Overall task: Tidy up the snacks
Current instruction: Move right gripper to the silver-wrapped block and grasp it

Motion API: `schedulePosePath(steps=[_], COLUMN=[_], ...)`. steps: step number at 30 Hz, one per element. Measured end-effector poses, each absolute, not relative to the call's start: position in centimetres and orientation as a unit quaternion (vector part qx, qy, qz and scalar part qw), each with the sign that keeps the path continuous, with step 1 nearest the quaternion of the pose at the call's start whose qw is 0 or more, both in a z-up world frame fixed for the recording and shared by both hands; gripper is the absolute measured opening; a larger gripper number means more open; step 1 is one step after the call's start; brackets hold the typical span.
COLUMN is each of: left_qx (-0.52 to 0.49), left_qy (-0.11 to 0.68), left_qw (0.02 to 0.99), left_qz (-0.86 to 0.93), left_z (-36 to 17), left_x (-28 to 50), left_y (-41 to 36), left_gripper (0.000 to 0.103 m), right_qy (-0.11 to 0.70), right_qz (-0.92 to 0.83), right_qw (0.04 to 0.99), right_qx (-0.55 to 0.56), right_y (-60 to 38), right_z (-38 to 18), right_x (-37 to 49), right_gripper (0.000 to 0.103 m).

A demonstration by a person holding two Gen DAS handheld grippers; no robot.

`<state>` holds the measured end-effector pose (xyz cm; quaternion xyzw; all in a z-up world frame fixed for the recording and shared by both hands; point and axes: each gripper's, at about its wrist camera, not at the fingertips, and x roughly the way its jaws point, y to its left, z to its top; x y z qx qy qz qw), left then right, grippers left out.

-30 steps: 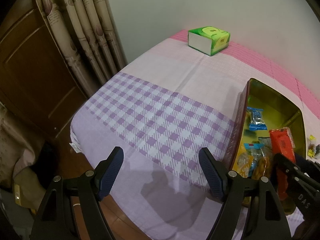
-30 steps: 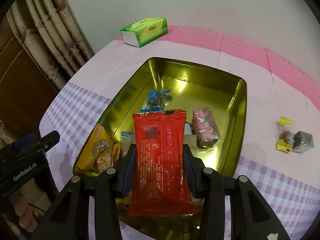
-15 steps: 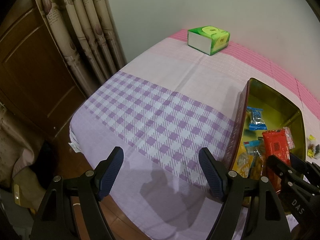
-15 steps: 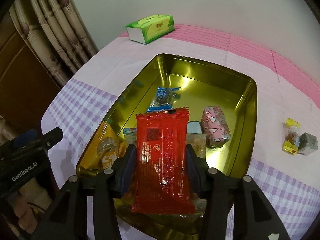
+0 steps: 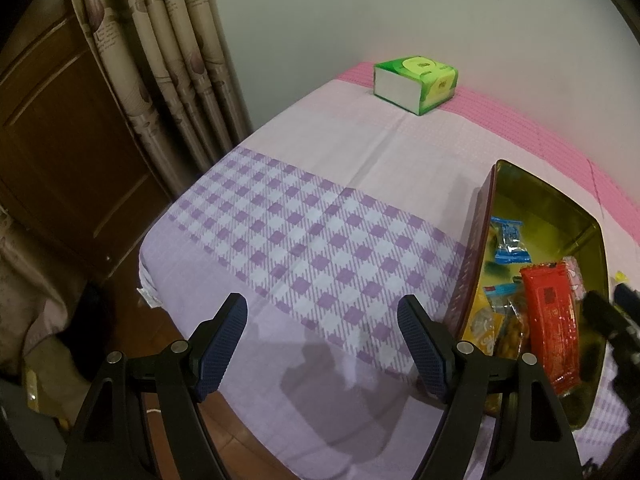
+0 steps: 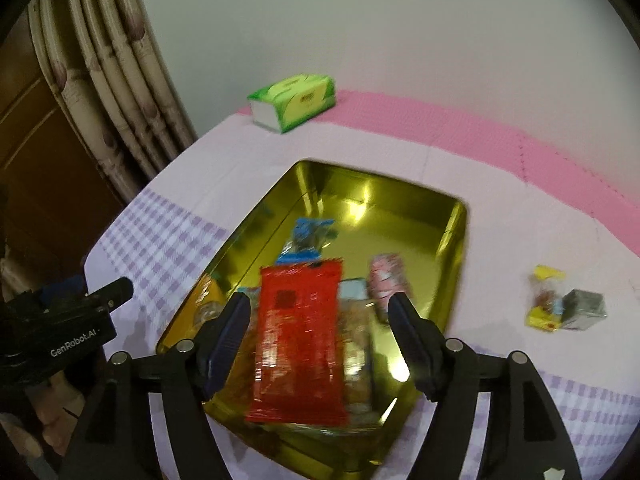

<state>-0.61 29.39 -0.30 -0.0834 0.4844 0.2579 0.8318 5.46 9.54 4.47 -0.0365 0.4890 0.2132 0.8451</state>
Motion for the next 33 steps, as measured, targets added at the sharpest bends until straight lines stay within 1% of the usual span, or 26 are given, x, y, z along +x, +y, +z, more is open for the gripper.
schedulePosePath(steps=[6,12,14,15,21,23,33], left_qx=[-0.081,-0.08,-0.079,-0.079,-0.073,-0.068,-0.053], left_qy=[0.484,0.485,0.485,0.485,0.486,0.487,0.469], left_qw=[0.832,0.832,0.832,0.831,0.832,0.833,0.844], left_qz=[0.258,0.258,0.258,0.259,0.256,0.254,0.255], left_z=[-0.3,-0.3,-0.3,-0.3,-0.3,-0.3,0.4], left_x=[-0.6,-0.6,-0.6,-0.6,-0.6,-0.5,-0.4], left_y=[29.3,29.4,29.3,29.3,29.1,28.9,28.3], left_gripper=[0.078,0.078,0.078,0.078,0.078,0.078,0.078], right_qy=[0.471,0.463,0.457,0.455,0.45,0.45,0.45], right_qz=[0.166,0.101,0.077,0.067,0.023,0.017,0.009], right_qw=[0.866,0.881,0.886,0.888,0.892,0.893,0.892], right_qx=[-0.024,-0.009,-0.011,-0.013,-0.012,-0.014,-0.039], right_y=[4.9,-0.8,-2.8,-3.7,-8.3,-9.0,-10.6], right_z=[5.4,5.0,4.7,4.7,3.5,3.0,0.2], right_x=[6.7,8.0,8.3,8.4,9.2,9.4,10.9], right_gripper=[0.072,0.073,0.079,0.08,0.081,0.083,0.085])
